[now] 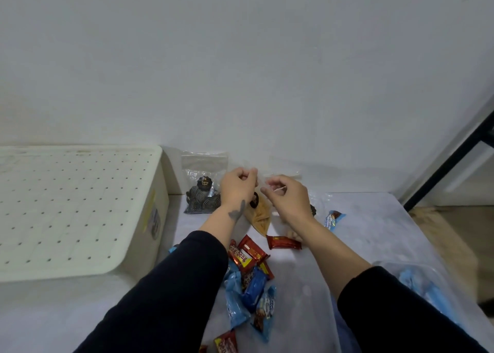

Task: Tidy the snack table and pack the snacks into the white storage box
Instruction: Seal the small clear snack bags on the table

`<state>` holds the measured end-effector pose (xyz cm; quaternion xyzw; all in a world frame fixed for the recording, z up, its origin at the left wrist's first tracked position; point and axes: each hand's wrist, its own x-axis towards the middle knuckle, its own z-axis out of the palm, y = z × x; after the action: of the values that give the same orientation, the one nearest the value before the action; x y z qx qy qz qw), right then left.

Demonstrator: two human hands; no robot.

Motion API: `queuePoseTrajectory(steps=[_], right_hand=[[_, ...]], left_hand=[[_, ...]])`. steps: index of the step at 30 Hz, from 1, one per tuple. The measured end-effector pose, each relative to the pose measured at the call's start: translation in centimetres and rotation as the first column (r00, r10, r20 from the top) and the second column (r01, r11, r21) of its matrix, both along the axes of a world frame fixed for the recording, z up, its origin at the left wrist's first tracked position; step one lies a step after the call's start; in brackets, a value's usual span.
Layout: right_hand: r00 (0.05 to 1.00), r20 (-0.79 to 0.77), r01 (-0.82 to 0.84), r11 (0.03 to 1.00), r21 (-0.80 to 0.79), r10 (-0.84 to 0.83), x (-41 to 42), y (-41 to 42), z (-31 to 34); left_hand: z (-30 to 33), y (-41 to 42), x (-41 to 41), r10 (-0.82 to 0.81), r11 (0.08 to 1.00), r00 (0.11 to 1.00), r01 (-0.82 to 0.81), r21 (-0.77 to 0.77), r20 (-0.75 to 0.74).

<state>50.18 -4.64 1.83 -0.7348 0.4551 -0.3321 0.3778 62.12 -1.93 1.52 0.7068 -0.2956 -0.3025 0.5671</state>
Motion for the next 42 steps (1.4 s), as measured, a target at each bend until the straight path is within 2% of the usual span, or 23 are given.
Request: queuePoseTrajectory(steps=[4, 7, 11, 13, 17, 20, 22, 28, 33, 38, 42], right_hand=[[1.000, -0.015, -0.019, 0.999, 0.025, 0.020, -1.1, 0.6, 0.3], [0.998, -0.060, -0.003, 1.000, -0.023, 0.002, -1.7, 0.8, 0.4], [0.972, -0.231, -0.001, 0.981, -0.194, -0.045, -2.4, 0.8, 1.1], [0.962, -0.267, -0.019, 0.965, -0.260, -0.053, -2.7, 0.6, 1.5], [0.963, -0.254, 0.031, 0.973, -0.229, -0.090, -3.1, -0.3, 1.6], [0.968, -0.229, 0.065, 0.981, -0.184, -0.107, -3.3, -0.6, 1.2], [0.970, -0.223, 0.065, 0.985, -0.160, -0.100, -3.6, -0.6, 1.0], [0.961, -0.274, -0.027, 0.988, -0.151, -0.016, -4.1, -1.4, 1.6], [0.963, -0.267, -0.004, 0.990, -0.144, -0.035, -4.0, -1.7, 1.6], [0.967, -0.254, -0.056, 0.993, -0.104, 0.028, -3.6, -1.9, 2.1], [0.963, -0.271, -0.021, 0.993, -0.113, -0.011, -3.1, -2.2, 1.8]], left_hand=[[0.4, 0.9, -0.7, -0.010, 1.000, 0.999, 0.010, -0.008, -0.045], [0.5, 1.5, -1.1, -0.032, 0.999, 0.997, 0.032, 0.000, -0.069], [0.5, 1.8, -1.3, -0.046, 0.999, 0.988, 0.048, -0.013, 0.144], [0.6, 1.8, -1.3, -0.038, 0.999, 0.970, 0.046, -0.027, 0.241], [0.3, 1.5, -0.8, 0.048, 0.997, 0.926, -0.022, -0.071, 0.376], [0.0, 1.6, -0.1, 0.074, 0.997, 0.955, -0.066, -0.036, 0.286], [-0.3, 1.7, 0.2, 0.015, 1.000, 0.971, -0.015, -0.004, 0.239], [-0.6, 1.9, 0.7, -0.047, 0.998, 0.970, 0.056, -0.030, 0.239], [-0.6, 1.7, 1.0, -0.075, 0.996, 0.976, 0.082, -0.026, 0.207], [-0.7, 1.7, 1.5, -0.112, 0.993, 0.979, 0.118, -0.029, 0.170], [-0.8, 1.6, 1.6, -0.125, 0.991, 0.981, 0.132, -0.037, 0.146]])
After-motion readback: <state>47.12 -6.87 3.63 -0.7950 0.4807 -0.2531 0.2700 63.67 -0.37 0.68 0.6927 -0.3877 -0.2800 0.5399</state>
